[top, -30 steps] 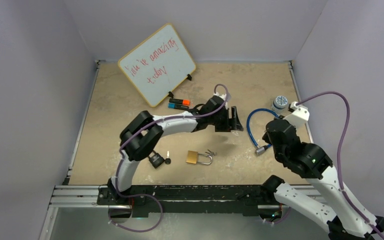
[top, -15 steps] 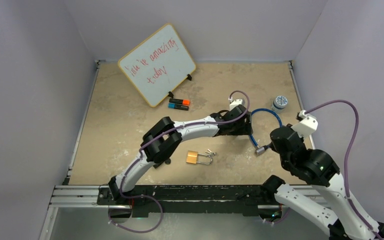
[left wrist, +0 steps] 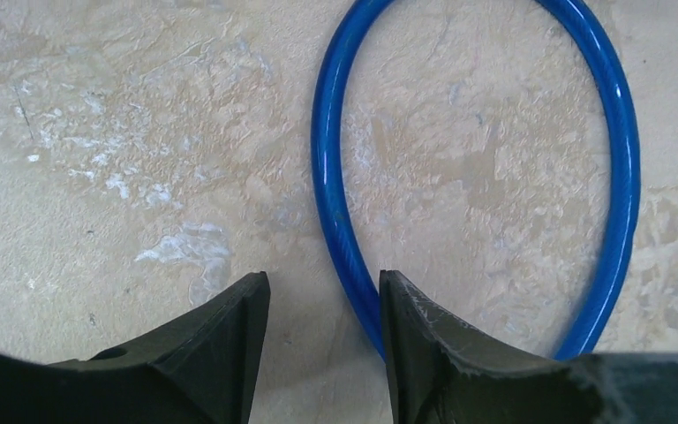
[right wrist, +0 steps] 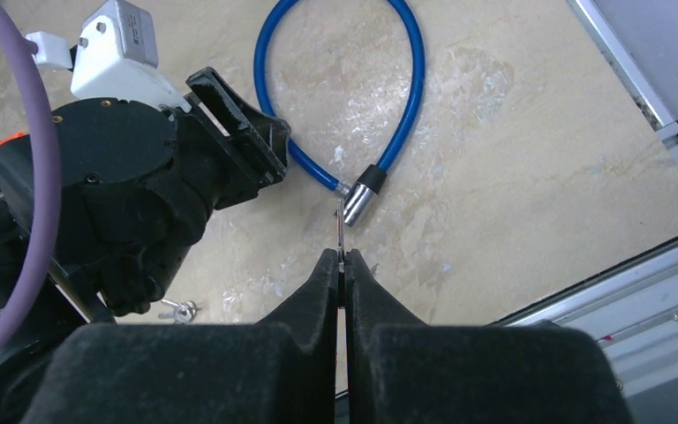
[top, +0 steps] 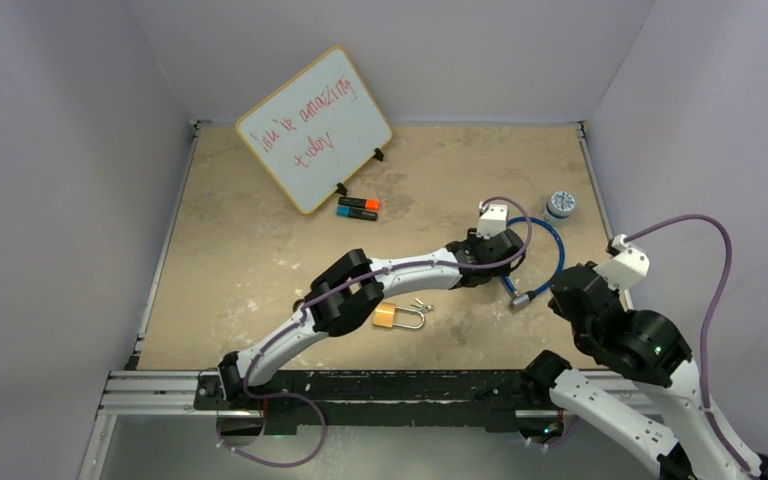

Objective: Unlock with the key

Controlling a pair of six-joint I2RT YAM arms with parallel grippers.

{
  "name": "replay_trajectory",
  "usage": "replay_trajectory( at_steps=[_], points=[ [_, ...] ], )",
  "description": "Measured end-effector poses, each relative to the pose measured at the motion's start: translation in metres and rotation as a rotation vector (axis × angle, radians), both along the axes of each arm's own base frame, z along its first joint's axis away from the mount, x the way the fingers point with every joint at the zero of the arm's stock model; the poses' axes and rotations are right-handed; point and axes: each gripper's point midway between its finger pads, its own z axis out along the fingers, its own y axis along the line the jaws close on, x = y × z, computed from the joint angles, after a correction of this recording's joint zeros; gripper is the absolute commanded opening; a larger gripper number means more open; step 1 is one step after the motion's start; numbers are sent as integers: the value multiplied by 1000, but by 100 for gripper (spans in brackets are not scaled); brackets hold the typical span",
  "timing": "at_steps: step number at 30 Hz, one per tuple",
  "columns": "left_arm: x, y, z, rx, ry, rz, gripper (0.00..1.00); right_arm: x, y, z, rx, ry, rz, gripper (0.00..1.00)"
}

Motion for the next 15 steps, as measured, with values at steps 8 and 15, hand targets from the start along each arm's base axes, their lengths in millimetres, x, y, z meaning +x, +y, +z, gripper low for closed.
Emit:
replay_trajectory(
  at_steps=[8,15],
  points=[
    [9,-1,-4,64,-74,-30,20,-6,-5,-1,10,4,-12,0],
    [26,16,-5,15,-18,-6,0,-5,1,0,29,5,11,0]
  ],
)
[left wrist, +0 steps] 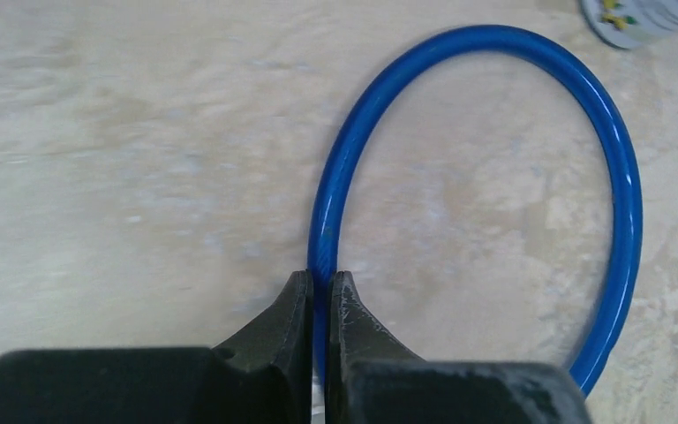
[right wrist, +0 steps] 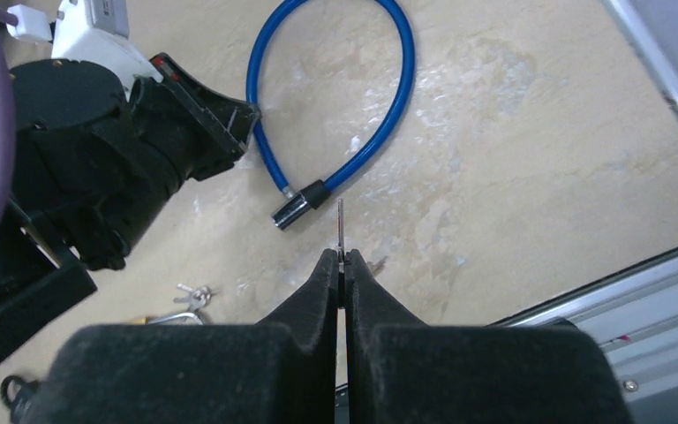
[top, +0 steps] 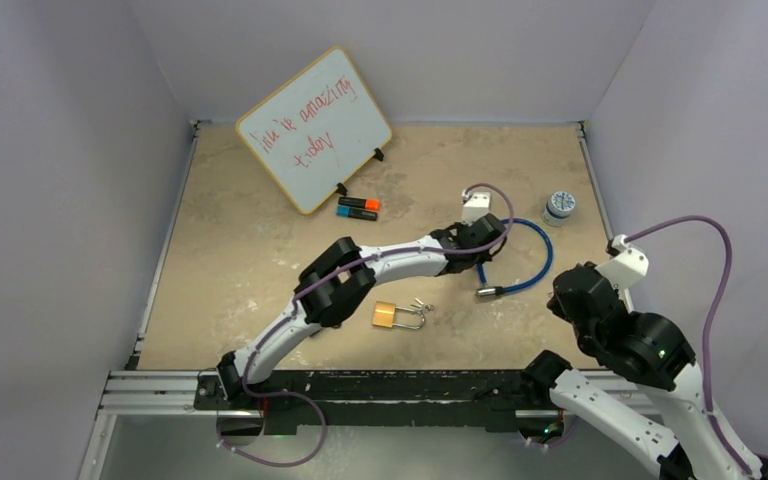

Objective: Unlock with the key

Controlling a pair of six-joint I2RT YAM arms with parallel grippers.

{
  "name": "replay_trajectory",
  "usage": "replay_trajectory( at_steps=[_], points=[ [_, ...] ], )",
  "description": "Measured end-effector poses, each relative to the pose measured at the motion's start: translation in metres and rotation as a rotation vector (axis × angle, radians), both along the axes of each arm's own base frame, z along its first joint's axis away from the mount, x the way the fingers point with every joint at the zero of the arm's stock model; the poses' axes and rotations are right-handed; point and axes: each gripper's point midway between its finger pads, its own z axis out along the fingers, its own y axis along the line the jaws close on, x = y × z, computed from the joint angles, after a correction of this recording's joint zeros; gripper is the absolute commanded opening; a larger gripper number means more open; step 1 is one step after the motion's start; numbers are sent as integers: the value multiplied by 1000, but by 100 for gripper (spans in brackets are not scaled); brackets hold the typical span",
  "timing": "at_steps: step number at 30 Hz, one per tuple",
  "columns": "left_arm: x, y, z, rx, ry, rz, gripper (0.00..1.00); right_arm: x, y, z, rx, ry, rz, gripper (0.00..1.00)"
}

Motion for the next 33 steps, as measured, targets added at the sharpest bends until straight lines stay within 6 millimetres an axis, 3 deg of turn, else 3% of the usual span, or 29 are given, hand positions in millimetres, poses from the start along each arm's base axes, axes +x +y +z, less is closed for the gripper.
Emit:
replay_trajectory(
  at_steps=[3,9,14,16,20,23,30,33],
  points=[
    [11,35,1,4,34,46,0,6,14,1,28,-15,62,0],
    [31,129,0,-1,138,258,0,21,57,-15,82,1,244,0],
    [24,189,-1,-17,224,468,0,37,94,-24,117,33,347,0],
    [13,201,-2,-44,251,525,5,41,106,-30,138,48,382,0],
    [-5,204,-4,-86,293,561,47,44,123,-40,174,62,432,0],
    [-10,196,0,-122,312,553,66,43,129,-45,197,69,453,0],
    [-32,205,8,-19,291,448,70,40,132,-61,227,91,449,0],
    [-41,209,27,31,239,325,70,36,131,-72,233,110,443,0]
  ],
)
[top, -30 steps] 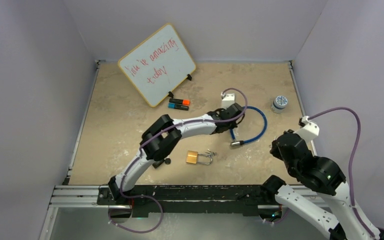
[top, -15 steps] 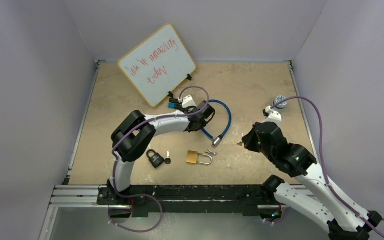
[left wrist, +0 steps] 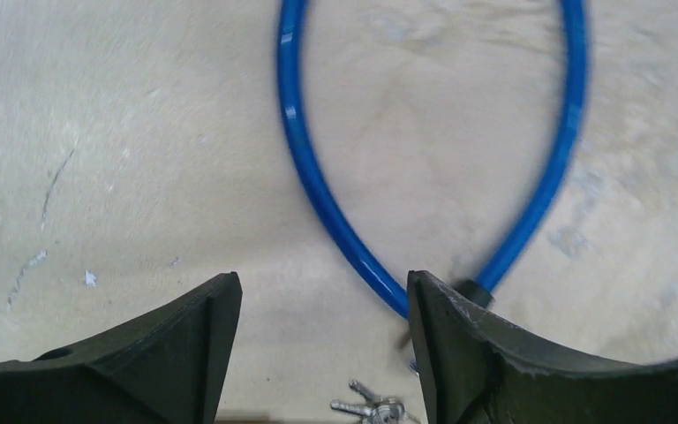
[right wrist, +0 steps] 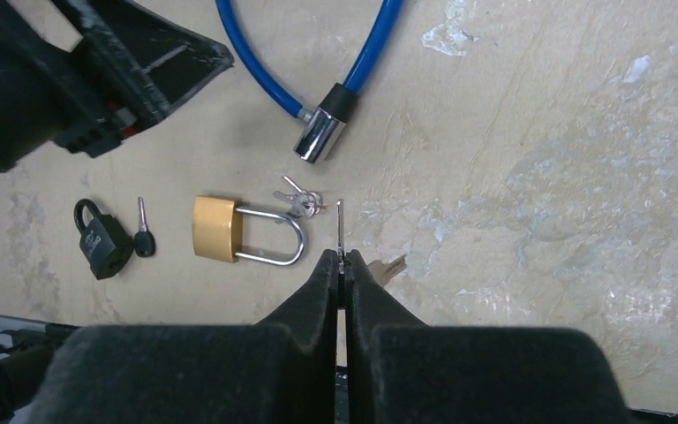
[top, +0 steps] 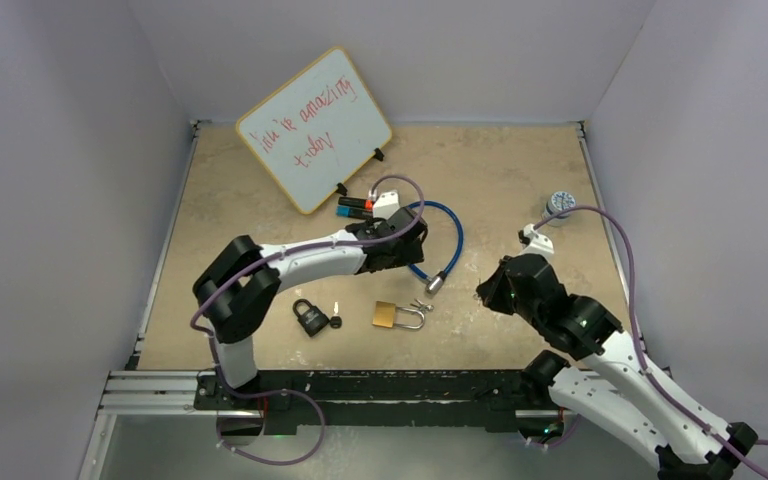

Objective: Unlock with the key

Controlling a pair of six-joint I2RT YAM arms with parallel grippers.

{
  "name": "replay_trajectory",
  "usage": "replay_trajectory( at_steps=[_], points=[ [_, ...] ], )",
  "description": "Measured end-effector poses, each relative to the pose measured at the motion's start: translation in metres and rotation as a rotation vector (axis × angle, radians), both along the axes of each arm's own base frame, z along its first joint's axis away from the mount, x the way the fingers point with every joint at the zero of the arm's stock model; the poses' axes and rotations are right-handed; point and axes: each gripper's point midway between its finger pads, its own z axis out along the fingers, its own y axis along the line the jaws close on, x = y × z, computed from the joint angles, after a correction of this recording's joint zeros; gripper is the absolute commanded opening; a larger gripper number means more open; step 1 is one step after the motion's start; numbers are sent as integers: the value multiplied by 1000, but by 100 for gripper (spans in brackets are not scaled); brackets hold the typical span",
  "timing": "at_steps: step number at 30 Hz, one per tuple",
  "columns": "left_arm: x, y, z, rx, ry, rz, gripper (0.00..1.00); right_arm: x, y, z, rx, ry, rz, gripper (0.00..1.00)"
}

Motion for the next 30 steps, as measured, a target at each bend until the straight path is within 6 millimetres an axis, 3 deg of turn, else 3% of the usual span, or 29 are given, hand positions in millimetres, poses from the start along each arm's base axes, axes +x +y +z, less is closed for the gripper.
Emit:
replay_trajectory(
  at_steps=[5,8,11,15,20,26,30],
  points=[
    [-2,-34,49,-53,-135,-302,70,-5,-1,-14,8,33,-12,0],
    [-3,-64,56,-64,-161,-482,67,-8,-3,-24,12,58,-29,0],
    [0,-94,44,-56,-159,-604,64,-10,-3,-28,20,73,-43,0],
    [-2,-113,12,-19,-119,-682,63,-12,-4,-30,24,87,-55,0],
    [-6,-119,-16,37,-66,-717,59,-16,-6,-35,28,92,-62,0],
    [-8,-125,-27,76,-41,-741,50,-17,-8,-39,18,102,-63,0],
    [-2,-127,-30,108,-32,-735,28,-17,-8,-40,10,104,-58,0]
  ],
)
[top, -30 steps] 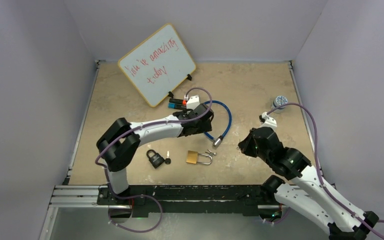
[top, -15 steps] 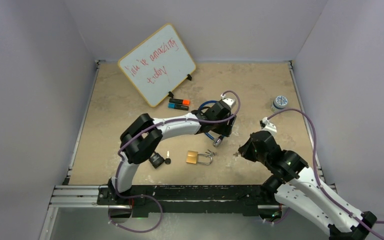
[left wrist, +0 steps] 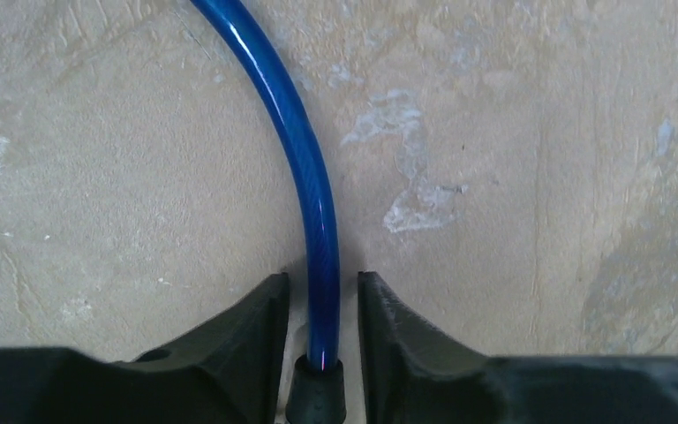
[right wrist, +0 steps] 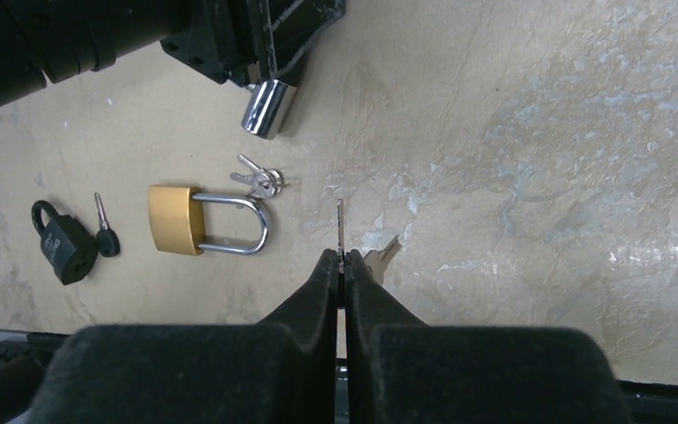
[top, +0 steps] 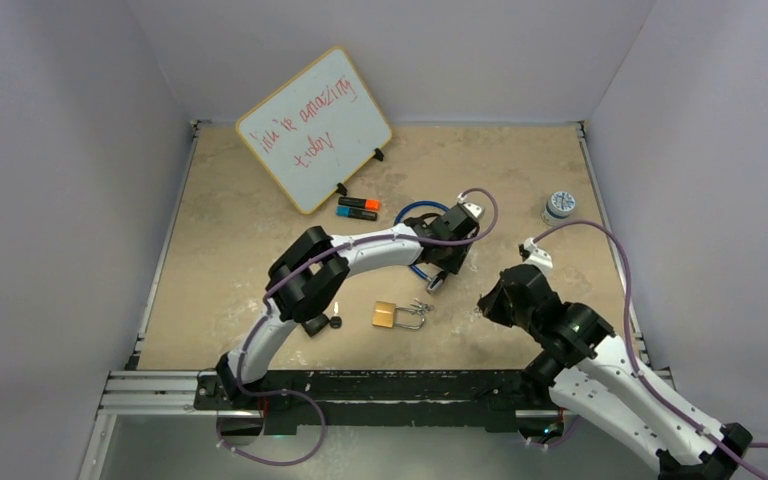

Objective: Unlock with the key

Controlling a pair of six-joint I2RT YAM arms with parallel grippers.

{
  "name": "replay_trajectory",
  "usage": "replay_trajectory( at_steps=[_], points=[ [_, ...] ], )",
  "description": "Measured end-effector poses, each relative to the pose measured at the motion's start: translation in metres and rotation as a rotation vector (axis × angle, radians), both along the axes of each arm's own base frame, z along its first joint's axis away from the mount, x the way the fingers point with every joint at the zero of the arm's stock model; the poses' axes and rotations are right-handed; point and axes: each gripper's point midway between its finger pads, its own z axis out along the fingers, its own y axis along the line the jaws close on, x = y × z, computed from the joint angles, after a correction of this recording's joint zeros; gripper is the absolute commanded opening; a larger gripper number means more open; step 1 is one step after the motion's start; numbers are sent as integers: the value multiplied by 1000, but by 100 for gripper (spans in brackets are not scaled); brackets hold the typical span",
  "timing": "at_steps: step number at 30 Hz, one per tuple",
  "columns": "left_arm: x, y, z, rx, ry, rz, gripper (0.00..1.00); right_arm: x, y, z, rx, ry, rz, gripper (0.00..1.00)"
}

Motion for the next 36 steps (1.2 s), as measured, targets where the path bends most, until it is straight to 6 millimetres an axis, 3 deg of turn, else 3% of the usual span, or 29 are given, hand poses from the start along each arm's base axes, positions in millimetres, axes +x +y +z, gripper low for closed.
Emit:
replay_trajectory(
  at_steps=[4,10,16,24,28,36],
  points=[
    [8,-1,-1,31,-9,22,0,1,1,-6,-14,1,13,0],
    [10,5,0,18,60,84,0,3,9,-14,-7,-14,70,0],
    [35,24,7,-139,269,277,0,10,44,-5,108,-98,219,0],
    [68,53,56,-403,427,460,0,11,92,1,287,-167,407,0],
    [61,41,83,-510,479,429,0,13,103,12,353,-222,437,0],
    [41,21,140,-689,565,331,0,20,112,58,471,-384,451,0]
  ],
)
